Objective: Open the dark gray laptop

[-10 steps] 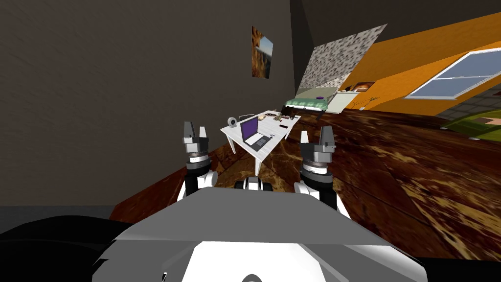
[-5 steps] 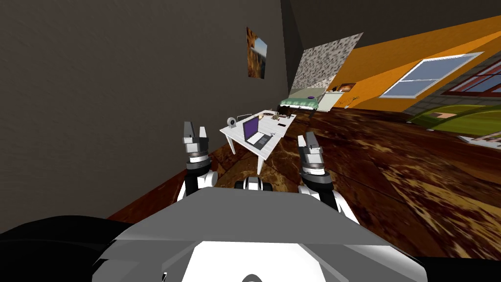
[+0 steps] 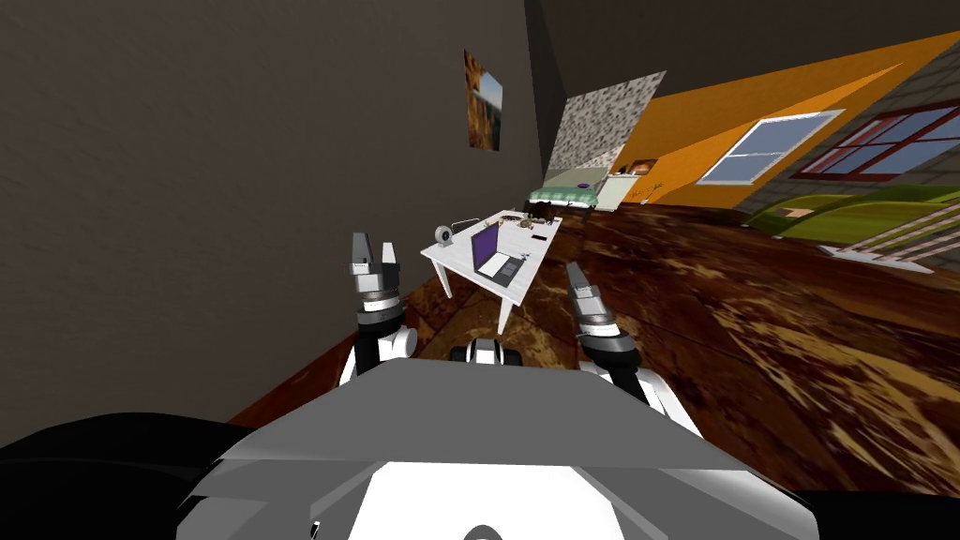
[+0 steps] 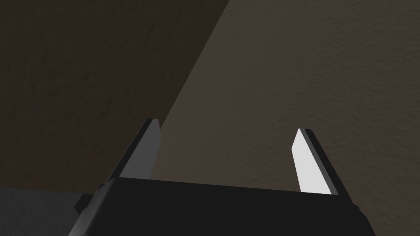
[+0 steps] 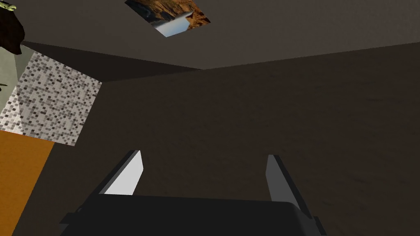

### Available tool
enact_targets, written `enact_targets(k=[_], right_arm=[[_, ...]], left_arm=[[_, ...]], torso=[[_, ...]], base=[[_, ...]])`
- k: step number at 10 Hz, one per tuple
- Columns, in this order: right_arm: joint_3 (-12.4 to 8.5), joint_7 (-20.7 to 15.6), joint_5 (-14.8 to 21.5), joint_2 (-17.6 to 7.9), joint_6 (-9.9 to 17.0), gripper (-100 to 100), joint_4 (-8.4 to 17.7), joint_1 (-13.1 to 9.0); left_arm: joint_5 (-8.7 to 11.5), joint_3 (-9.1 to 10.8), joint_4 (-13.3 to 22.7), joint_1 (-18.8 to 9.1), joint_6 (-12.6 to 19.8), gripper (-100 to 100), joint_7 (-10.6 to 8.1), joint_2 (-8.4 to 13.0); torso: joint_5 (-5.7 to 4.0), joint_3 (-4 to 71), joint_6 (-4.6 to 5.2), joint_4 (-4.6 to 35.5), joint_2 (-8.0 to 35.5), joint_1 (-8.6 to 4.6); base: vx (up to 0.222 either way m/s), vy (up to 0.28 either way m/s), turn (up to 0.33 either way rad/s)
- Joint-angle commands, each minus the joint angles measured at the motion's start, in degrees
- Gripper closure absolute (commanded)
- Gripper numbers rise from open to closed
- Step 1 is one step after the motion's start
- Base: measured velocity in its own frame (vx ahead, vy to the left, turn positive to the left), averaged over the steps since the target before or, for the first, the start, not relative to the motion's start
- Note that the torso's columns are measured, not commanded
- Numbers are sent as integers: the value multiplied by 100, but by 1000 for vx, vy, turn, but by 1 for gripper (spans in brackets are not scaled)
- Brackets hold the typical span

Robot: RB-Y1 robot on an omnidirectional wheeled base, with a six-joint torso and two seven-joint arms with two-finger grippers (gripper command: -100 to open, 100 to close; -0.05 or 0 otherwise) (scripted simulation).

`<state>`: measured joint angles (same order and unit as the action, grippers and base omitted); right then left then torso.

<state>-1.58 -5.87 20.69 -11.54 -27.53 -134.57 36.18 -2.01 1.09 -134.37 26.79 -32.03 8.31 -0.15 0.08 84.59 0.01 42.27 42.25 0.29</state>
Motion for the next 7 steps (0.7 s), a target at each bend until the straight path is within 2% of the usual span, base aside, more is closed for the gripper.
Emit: enact_targets(k=[1,3,4,5,7], right_arm=[[-135,-188,372,-115,161,-100,81,68],[-295,-436,732,-256,377,-100,173,162],[-295,-436,792,-256,377,-100,173,162],[-382,-568,996,-329,491,-100,226,204],[-569,-844,1333,-479,729,-100,349,277]], left_arm=[[0,0,0,-1,0,0,0,1],[0,0,0,0,0,0,0,0],[0,0,0,0,0,0,0,0],[0,0,0,0,0,0,0,0],[0,0,0,0,0,0,0,0]], torso=[[-6,-1,-4,1,2,-29],[-5,7,0,-3,-11,-14],[0,3,0,-2,-3,-5],[-9,-2,-3,1,4,-37],[-7,0,1,0,-2,-22]], base=[[40,149,-110],[70,261,-186],[46,205,-76],[38,202,-81],[101,284,-207]])
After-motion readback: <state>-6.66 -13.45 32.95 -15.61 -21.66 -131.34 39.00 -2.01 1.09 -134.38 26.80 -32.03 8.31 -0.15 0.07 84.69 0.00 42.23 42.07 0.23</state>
